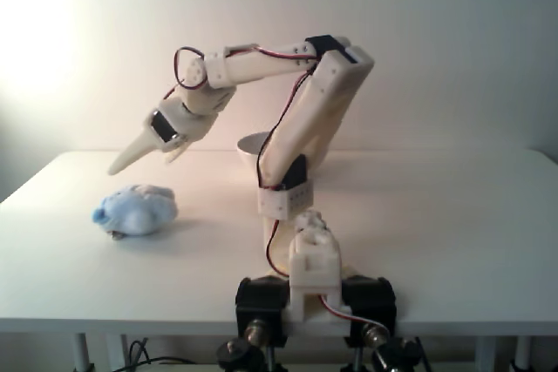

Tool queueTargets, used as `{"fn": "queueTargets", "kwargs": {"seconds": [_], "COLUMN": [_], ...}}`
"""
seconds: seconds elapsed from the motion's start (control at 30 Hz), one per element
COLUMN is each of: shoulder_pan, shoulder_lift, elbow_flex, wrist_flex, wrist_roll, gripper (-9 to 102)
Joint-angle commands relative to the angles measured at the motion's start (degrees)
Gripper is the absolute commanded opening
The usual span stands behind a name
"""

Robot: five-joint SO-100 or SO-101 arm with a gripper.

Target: Grasp a skyblue doll and put it into the bowl.

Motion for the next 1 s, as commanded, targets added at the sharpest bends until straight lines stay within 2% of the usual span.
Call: {"fn": "queueTargets", "kwargs": {"seconds": [0.0,0.27,0.53,0.7,0.8,0.97], "shoulder_pan": [-0.4,-0.8,0.0,1.8,2.1,2.1], "shoulder_lift": [-2.9,-3.4,-8.2,-15.1,-18.7,-21.8], "elbow_flex": [-3.9,-4.1,-4.3,-4.0,-4.4,-4.4], "wrist_flex": [-0.7,-0.8,-1.1,-8.5,-13.7,-15.8], "wrist_roll": [-0.2,-0.2,0.0,0.0,-0.1,-0.1], "gripper": [61,64,85,94,95,95]}}
